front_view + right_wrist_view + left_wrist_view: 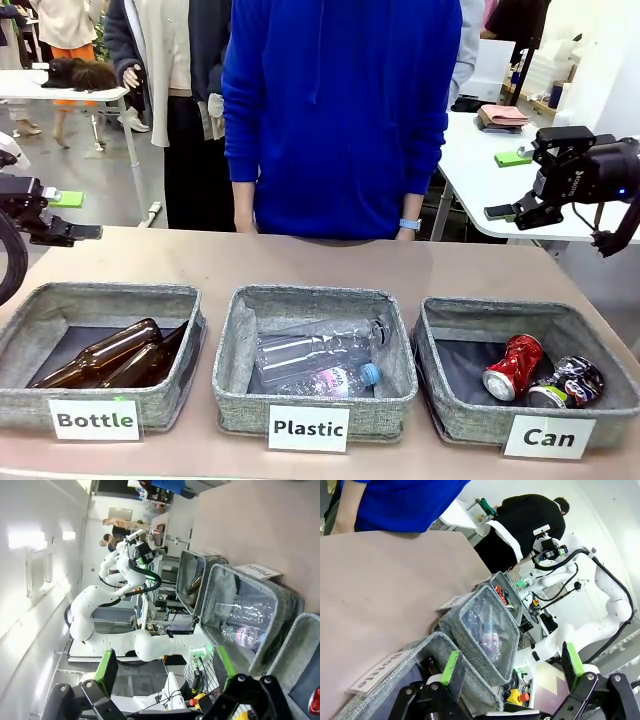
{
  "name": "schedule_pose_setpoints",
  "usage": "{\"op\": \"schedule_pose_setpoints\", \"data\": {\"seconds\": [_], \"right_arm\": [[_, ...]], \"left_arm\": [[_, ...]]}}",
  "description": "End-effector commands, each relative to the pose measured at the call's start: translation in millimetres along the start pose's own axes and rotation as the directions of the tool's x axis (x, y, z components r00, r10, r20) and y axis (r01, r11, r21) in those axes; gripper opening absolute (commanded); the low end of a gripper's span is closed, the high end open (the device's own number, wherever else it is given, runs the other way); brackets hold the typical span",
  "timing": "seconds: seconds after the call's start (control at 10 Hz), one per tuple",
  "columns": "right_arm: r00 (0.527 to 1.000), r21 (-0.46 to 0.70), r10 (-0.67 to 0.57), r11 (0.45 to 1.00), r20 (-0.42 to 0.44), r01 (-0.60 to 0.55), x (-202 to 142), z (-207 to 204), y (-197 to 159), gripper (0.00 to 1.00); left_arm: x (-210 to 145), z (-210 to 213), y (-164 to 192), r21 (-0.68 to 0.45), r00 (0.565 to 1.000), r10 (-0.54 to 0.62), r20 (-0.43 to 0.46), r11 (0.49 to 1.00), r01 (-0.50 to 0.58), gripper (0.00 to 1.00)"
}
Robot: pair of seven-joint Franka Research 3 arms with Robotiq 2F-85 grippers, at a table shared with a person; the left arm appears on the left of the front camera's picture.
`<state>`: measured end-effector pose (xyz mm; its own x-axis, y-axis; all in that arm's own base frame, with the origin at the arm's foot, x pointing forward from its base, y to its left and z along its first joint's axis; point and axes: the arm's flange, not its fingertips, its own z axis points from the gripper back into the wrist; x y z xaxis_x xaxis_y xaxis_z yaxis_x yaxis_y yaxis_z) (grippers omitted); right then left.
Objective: Sort the can waste into the basket.
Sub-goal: Pick up the can waste from the table and place it in the right Fabric basket.
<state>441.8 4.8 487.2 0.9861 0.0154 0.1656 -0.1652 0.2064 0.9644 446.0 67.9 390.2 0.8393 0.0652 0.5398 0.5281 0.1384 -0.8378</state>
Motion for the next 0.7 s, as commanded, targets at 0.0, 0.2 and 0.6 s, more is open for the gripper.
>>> {"op": "schedule_pose_setpoints", "data": {"seconds": [0.0, 0.2, 0.6], "right_arm": [[1.000, -0.016, -0.004, 1.000, 0.000, 0.004, 1.7, 1.4, 1.9, 1.00], [1.000, -0.016, -0.004, 1.000, 0.000, 0.004, 1.7, 1.4, 1.9, 1.00], [1.000, -0.016, -0.004, 1.000, 0.000, 0.004, 1.7, 1.4, 1.9, 1.00]], "left_arm": [[0.6, 0.5, -0.7, -0.004, 1.000, 0.000, 0.013, 1.000, 0.000, 1.00], [0.6, 0.5, -0.7, -0.004, 1.000, 0.000, 0.013, 1.000, 0.000, 1.00], [0.6, 0.5, -0.7, -0.004, 1.000, 0.000, 0.013, 1.000, 0.000, 1.00]]}}
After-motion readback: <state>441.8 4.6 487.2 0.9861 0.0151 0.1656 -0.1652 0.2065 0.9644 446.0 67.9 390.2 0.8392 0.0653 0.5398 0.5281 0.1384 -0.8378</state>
